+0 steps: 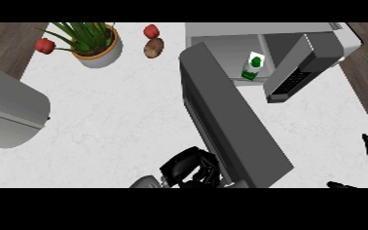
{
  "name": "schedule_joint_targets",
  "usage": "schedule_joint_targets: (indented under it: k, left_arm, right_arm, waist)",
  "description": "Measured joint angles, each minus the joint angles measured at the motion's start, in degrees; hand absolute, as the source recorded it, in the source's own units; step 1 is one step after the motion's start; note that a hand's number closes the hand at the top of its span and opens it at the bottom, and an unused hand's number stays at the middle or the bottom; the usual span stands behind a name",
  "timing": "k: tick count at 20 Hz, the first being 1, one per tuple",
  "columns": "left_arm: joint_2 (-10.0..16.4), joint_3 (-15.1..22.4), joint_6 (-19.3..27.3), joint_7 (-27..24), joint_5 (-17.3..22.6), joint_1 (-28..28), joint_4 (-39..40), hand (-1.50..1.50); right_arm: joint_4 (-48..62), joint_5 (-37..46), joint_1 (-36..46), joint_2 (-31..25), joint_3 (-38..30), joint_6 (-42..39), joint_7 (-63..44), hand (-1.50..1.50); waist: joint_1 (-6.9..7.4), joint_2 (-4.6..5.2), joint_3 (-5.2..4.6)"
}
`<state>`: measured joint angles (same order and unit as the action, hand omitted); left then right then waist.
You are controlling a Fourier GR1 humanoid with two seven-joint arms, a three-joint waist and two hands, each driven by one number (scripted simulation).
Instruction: Pick up the milk, place it into the microwave and close the microwave
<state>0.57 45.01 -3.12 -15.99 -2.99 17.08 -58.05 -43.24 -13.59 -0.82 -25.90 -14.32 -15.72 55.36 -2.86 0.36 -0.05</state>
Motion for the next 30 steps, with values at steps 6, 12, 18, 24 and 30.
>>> schedule_joint_targets:
  k: [6, 12, 18, 24, 30]
  left_arm:
    - [0.93, 6.19, 8.09, -1.54, 8.85, 4.16, 1.61, -1.50]
    - [0.80, 11.00, 15.63, -0.92, 15.97, 8.63, 0.77, 1.50]
    - [1.27, 12.61, 21.05, 1.42, 20.91, 14.33, 2.00, 1.50]
    - [0.66, 11.38, 24.93, 0.32, 24.36, 21.39, 2.39, 1.50]
    - [0.39, 9.89, 27.88, 0.11, 27.84, 27.76, 3.81, 1.50]
  right_arm:
    - [-5.53, -1.22, 0.57, -0.42, 2.20, -1.21, -1.57, -1.50]
    - [-10.16, -2.55, 0.95, -0.30, 4.23, -1.92, -3.69, -1.50]
    - [-13.81, -3.81, 2.38, -1.16, 6.02, -3.03, -6.26, -1.50]
    - [-16.80, -4.41, 3.55, -1.92, 8.12, -4.19, -8.52, -1.50]
    - [-19.34, -5.58, 5.61, -3.65, 8.66, -5.05, -10.45, -1.50]
  waist:
    - [-2.02, 0.36, -0.10]
    - [-4.42, 0.60, -0.19]
    - [-7.28, 1.25, -0.19]
    - [-10.30, 1.81, -0.24]
    - [-13.30, 2.46, -0.15]
